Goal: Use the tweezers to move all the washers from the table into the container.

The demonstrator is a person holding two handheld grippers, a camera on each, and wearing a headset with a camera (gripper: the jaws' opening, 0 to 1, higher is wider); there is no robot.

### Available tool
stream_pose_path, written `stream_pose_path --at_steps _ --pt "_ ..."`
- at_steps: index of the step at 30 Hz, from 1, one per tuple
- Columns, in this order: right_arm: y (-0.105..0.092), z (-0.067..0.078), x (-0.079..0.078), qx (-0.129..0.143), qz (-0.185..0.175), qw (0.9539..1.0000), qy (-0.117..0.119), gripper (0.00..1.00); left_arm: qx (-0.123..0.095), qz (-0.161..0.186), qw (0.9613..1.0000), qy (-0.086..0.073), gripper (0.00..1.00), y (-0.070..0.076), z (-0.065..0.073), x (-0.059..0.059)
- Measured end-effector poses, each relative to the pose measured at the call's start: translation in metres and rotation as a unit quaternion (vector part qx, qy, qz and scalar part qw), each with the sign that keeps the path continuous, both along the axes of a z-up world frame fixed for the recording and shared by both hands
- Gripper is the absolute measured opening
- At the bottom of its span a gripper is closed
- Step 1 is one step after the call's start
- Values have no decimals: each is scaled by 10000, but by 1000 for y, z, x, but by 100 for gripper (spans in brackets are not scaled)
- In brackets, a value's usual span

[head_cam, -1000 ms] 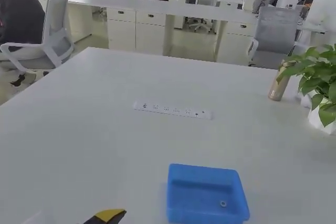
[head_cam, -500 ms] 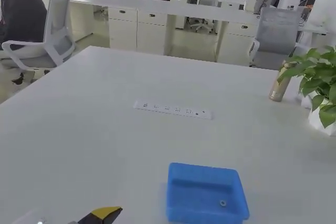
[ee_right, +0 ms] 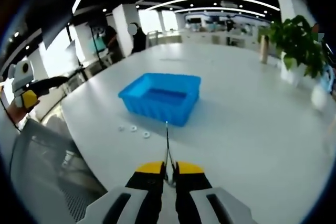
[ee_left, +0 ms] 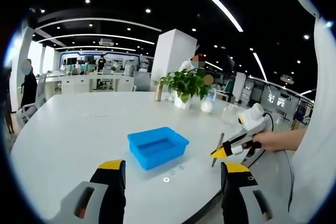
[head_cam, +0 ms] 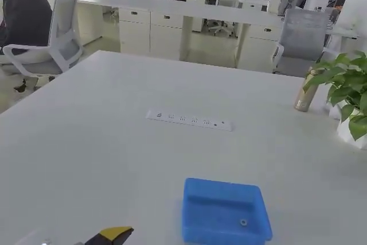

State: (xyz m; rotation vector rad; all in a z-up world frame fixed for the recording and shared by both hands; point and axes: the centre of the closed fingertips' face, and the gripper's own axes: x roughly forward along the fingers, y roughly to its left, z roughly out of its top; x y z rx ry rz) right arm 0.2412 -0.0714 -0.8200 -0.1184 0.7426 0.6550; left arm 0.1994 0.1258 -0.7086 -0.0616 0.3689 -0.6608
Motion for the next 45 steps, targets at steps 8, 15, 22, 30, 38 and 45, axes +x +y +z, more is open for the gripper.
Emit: stream_pose_path --at_steps 8,15,22,30,38,45 --pt "0 1 -7 -279 145 9995 -8 4 22 -15 10000 -9 74 -1 0 0" --pt "-1 2 -10 -416 233 9989 17 4 8 -20 10000 -32 74 -1 1 1" --pt "-6 -2 -8 -600 450 9972 12 4 37 -12 10000 -57 75 -1 1 0" --pt "-5 1 -9 -339 251 9991 106 3 382 80 9990 -219 86 2 0 2" --pt "-2 3 -10 -377 315 9987 162 3 373 231 9986 -306 95 5 0 3" --pt "-2 17 3 -111 245 9995 165 3 429 302 9982 -291 95 9 -3 3"
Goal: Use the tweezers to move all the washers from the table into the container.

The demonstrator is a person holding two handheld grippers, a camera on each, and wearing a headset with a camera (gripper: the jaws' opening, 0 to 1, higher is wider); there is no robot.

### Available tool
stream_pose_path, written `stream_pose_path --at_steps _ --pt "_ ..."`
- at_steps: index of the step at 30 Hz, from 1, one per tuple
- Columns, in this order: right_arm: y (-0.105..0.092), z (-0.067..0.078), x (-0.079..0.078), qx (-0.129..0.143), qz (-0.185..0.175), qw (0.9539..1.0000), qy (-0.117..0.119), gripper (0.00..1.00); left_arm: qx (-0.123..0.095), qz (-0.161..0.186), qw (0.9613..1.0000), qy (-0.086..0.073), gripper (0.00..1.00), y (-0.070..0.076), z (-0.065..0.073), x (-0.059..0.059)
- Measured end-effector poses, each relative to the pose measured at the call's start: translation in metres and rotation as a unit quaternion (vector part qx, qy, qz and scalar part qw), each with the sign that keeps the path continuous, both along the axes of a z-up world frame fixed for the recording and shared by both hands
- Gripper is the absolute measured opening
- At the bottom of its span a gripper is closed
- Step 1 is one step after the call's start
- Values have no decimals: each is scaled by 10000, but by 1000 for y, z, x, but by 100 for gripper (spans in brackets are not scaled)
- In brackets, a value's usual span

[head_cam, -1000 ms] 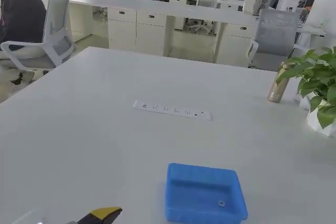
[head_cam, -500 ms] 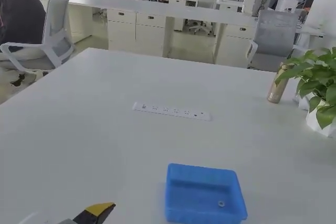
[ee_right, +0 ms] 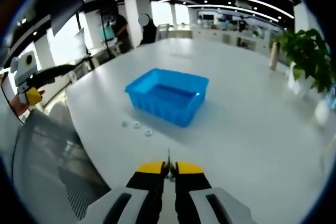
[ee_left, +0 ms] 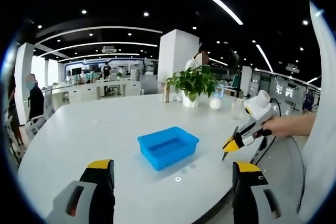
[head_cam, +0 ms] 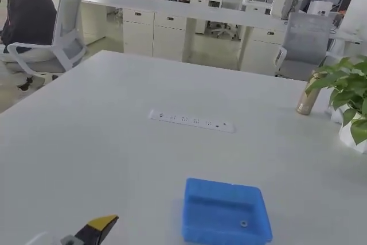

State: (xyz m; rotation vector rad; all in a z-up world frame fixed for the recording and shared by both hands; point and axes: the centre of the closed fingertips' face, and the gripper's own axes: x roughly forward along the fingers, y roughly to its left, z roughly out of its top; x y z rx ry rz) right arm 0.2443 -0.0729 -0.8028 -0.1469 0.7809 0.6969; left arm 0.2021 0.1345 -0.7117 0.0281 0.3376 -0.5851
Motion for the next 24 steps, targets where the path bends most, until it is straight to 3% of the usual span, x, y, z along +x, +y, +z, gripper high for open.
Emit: stream_pose_path --at_steps 6,10,15,19,24 --pt "-6 22 34 208 -64 9996 -173 3 -106 53 9999 32 95 3 -1 -1" --pt "0 31 50 437 -40 9989 -160 3 -111 55 9999 60 93 6 -1 -1" --pt "6 38 66 609 56 9980 -163 3 -174 110 9998 73 92 8 -1 -1" --pt "18 44 78 898 142 9958 -144 3 -207 129 9997 85 91 9 -1 -1" --pt "30 50 90 1004 300 9944 -145 3 -198 145 9996 106 90 10 -2 -2"
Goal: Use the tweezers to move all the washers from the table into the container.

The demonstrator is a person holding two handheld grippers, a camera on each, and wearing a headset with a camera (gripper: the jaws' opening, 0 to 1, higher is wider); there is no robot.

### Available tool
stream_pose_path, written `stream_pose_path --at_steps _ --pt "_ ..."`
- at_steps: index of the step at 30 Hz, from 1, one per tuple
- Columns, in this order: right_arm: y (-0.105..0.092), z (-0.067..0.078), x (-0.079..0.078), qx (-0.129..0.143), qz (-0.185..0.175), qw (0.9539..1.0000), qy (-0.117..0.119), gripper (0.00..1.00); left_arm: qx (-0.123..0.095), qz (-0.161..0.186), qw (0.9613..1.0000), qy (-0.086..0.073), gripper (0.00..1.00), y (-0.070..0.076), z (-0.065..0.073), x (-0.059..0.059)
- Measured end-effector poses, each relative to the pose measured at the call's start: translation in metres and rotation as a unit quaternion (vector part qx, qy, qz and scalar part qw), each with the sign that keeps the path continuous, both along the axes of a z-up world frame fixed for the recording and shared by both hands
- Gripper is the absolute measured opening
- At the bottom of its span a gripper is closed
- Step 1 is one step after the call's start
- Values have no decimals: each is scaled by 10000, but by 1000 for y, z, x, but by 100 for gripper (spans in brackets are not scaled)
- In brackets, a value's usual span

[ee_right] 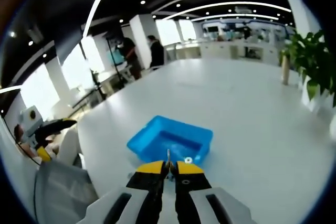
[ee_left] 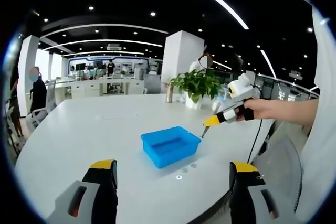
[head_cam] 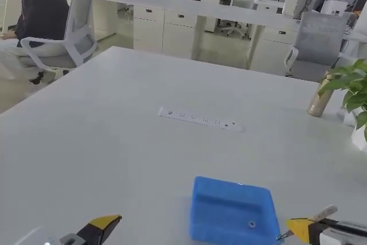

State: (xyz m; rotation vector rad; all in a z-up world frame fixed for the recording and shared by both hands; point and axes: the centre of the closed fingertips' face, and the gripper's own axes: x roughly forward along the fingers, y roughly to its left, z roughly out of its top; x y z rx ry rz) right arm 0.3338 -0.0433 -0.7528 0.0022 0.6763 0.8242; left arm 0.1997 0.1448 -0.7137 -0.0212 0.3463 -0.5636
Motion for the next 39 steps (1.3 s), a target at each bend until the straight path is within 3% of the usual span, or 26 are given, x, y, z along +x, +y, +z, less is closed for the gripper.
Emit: stream_pose_path --at_steps 8,13,19,28,39 --pt "28 -6 29 -197 395 9990 50 3 -3 -4 10000 33 88 0 -1 -1" --pt "47 -26 44 -505 724 9959 217 3 -18 51 10000 34 87 4 0 -1" --pt "59 -43 54 -653 895 9930 400 3 7 71 10000 65 86 6 -1 -2" --pt "66 -61 53 -1033 1162 9863 560 3 7 50 9999 94 84 6 -2 -1" --pt "65 -65 51 -1124 1191 9844 637 4 17 -14 9999 108 83 4 -1 -1"
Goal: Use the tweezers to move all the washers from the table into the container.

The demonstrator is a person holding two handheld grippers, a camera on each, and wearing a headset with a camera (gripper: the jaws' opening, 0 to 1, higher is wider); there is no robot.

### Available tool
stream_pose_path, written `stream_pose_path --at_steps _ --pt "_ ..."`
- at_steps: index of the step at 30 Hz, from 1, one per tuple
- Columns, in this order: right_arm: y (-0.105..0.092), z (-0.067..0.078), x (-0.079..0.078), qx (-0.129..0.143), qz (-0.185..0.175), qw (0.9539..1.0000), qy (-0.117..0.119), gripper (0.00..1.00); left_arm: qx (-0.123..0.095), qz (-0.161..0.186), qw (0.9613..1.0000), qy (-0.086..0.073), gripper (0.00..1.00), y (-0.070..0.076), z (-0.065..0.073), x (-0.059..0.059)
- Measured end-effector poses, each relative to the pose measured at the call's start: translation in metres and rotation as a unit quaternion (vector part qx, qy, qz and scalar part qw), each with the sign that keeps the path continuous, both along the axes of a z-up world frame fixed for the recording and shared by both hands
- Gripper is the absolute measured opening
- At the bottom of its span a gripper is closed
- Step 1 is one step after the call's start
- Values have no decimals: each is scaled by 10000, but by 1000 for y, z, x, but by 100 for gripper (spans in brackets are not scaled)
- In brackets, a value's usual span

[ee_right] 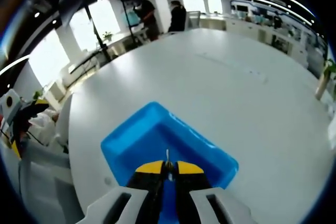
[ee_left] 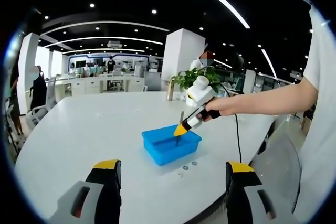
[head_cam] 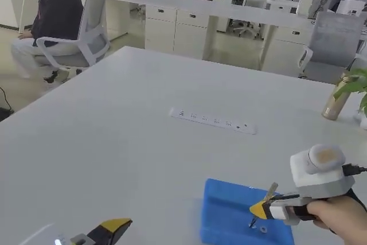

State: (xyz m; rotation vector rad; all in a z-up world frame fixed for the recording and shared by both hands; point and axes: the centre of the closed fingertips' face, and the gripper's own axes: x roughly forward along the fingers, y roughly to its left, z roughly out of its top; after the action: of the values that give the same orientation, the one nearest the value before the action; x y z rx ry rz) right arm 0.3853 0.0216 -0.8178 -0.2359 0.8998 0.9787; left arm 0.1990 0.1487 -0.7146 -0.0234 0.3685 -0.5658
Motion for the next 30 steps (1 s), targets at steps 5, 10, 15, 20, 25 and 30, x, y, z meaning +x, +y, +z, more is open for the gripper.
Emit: stream_pose_path --at_steps 5,10,15,20,25,30 --pt "-1 0 1 -13 -7 10000 -2 4 9 -2 10000 8 83 0 -1 0" --pt "-1 7 -2 35 -5 10000 -58 4 1 31 10000 -4 83 2 0 0" --pt "7 30 -17 414 -9 9990 -147 3 -28 65 10000 4 83 3 -1 -1" --pt "15 51 -37 601 207 9977 -242 3 -112 45 9999 46 83 1 -2 -1" --pt "23 62 -66 952 288 9950 7 3 -103 -4 9999 18 82 -1 -1 1" --pt "13 40 -89 708 337 9968 183 3 -105 -49 9999 26 82 -3 -1 1"
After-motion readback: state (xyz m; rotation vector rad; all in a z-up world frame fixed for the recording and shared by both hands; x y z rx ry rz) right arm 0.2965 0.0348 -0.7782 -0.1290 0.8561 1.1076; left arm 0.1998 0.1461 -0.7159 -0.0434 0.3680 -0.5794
